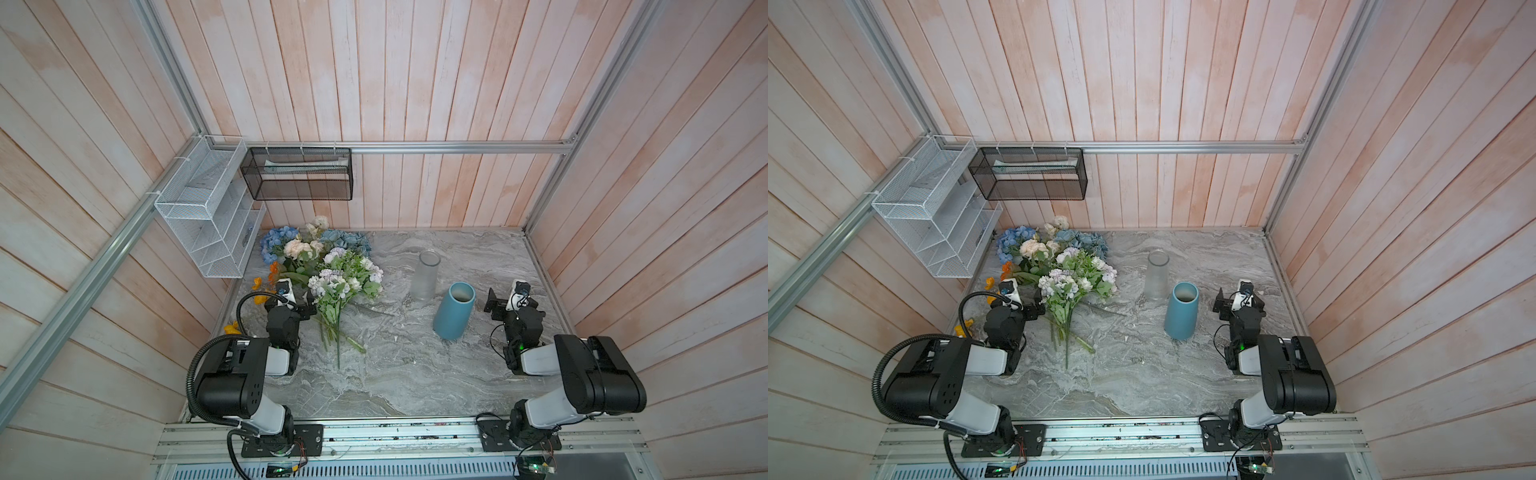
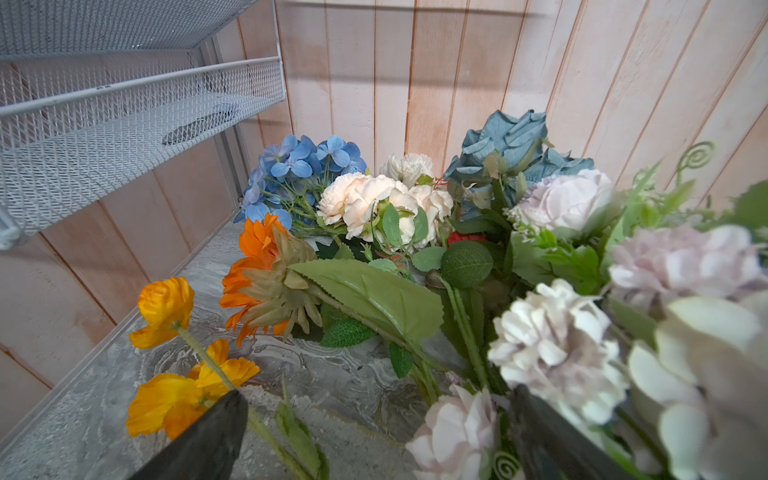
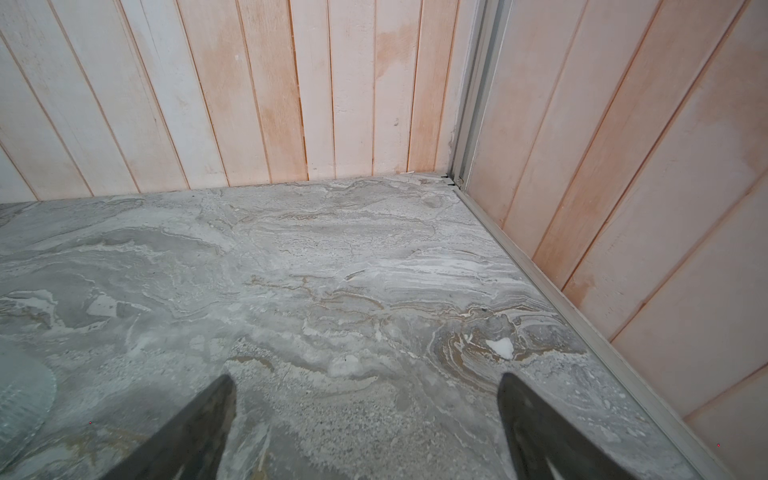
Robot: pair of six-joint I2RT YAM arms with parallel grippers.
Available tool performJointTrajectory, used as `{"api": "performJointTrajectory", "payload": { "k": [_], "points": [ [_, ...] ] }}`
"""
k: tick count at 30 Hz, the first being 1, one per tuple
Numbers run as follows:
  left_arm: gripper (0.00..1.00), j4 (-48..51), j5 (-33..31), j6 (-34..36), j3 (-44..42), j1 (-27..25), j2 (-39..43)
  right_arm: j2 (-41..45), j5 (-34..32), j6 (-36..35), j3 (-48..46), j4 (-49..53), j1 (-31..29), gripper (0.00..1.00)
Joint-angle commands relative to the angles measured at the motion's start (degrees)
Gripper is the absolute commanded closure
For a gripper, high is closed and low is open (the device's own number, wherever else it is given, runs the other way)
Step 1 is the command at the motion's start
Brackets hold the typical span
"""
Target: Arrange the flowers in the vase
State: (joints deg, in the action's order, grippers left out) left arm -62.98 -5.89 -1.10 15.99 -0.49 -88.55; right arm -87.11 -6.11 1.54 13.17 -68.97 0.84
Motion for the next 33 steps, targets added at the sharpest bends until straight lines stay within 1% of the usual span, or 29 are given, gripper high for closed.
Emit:
{"api": "performJointTrajectory", "payload": {
  "k": [1,15,17,19,21,24,25,30,32,33],
  "points": [
    [0.0,-0.6,2.31,-0.7,0.57,0.96,0.04,0.28,-0.44,0.61,0.89,0.27,0.29,0.02],
    [0.0,-1.12,2.47,-0.44,0.32,0.98,0.3,0.44,-0.59,0.34,0.58,-0.36,0.21,0.02],
    [0.01,-0.51,0.89,0.22,0.63,0.06,1.63,2.21,-1.8,0.46,0.26,-0.51,-0.2,0.04],
    [0.02,7.35,-1.83,0.8,2.87,-1.2,5.95,6.05,-2.71,0.48,1.48,4.75,-0.4,0.05],
    [0.02,15.29,-6.14,0.03,5.54,-2.03,10.3,10.17,-5.28,1.26,3.86,12.64,-0.4,0.05],
    [0.03,21.35,-11.58,-2.91,7.55,-2.23,15.13,14.11,-8.57,3.23,5.48,16.16,-0.34,0.05],
    [0.03,23.12,-12.68,-5.01,8.14,-2.23,16.73,15.16,-8.91,3.67,6.5,17.88,-0.4,0.05],
    [0.03,32.34,-13.63,-10.88,11.92,-2.32,23.79,20.42,-10.17,10.46,18.18,39.89,-0.4,0.05],
    [0.03,36.34,-11.95,-13.65,13.94,-2.5,26.02,22.28,-8.51,13.98,22.06,46.23,-0.4,0.05],
    [0.04,38.45,-9.97,-14.9,14.92,-2.65,27.2,22.92,-6.88,15.61,24.41,49.4,-0.4,0.06]
  ]
}}
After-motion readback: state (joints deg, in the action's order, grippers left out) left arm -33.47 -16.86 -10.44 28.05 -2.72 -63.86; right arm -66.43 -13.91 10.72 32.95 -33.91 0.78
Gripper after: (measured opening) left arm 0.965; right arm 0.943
